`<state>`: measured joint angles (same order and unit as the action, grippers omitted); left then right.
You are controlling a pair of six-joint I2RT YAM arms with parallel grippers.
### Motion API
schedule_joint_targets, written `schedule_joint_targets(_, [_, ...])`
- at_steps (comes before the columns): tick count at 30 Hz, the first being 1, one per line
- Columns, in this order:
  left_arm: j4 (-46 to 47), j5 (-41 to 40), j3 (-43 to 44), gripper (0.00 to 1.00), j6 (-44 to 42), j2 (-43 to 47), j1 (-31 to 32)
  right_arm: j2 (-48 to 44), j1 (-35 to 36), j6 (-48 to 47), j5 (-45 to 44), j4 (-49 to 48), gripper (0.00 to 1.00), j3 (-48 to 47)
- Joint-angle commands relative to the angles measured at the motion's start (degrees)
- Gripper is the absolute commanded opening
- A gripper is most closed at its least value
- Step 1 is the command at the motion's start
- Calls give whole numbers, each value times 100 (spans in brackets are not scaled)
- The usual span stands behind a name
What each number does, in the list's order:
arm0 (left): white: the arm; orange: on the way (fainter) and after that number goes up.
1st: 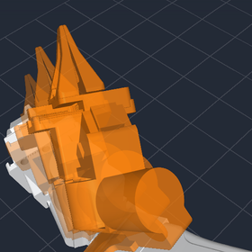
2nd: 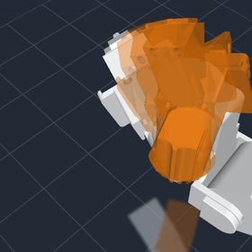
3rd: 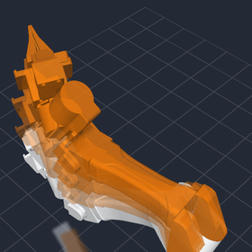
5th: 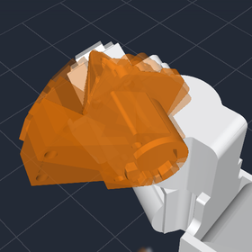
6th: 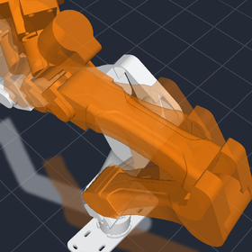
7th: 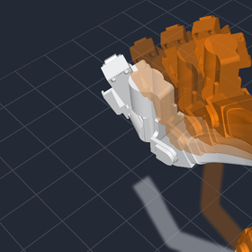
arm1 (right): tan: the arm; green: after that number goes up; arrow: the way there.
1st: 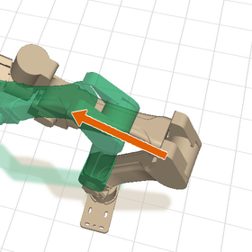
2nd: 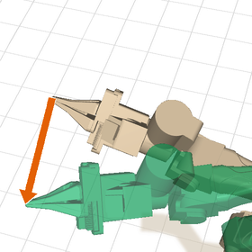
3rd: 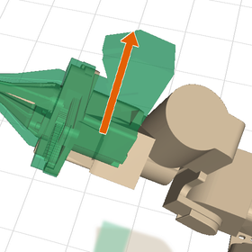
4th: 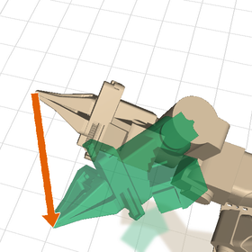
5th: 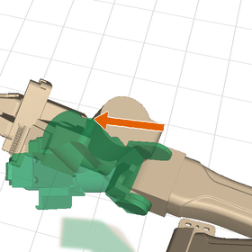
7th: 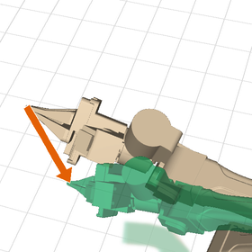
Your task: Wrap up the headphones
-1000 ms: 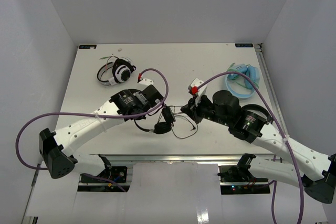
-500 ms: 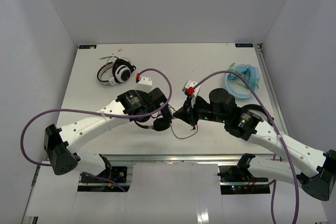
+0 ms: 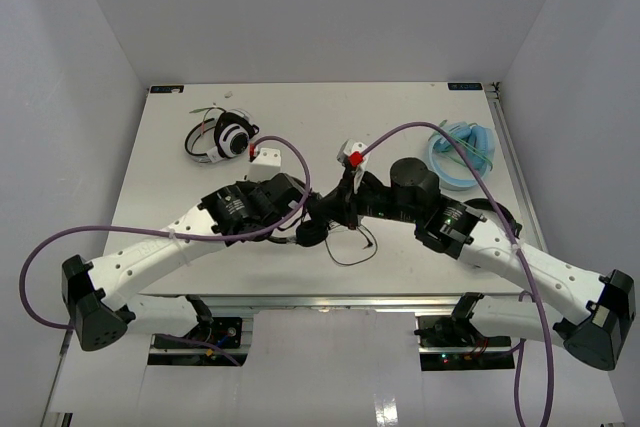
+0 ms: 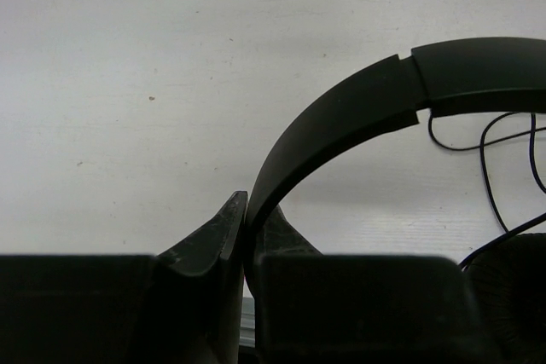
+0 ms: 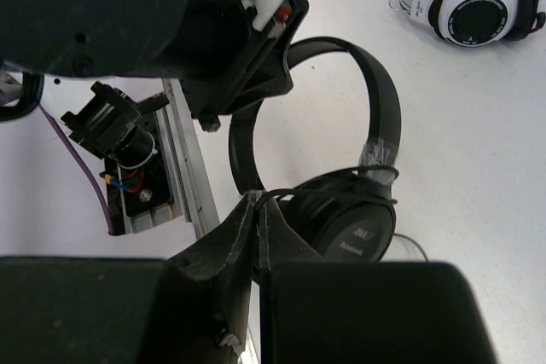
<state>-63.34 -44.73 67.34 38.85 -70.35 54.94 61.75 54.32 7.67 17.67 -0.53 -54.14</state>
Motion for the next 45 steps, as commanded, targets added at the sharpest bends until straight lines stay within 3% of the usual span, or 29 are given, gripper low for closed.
schedule_joint_targets(1, [339,-9,-81,0,106,146,-9,210,10,247,452,-595,8,-408])
schedule_joint_targets(13, [-149,-129,554,0,949,242,-9,320,264,620,690,-828,8,29])
schedule_joint_targets(19, [291,138,411,0,596,424,-9,429,282,408,263,-740,8,-75])
schedule_joint_targets(35, [641,238,-90,0,350,435,-9,1147,298,261,229,-502,8,-1170])
schedule_joint_targets(45, [757,263,-136,0,272,544,-9,1242,343,287,308,-618,8,-1053])
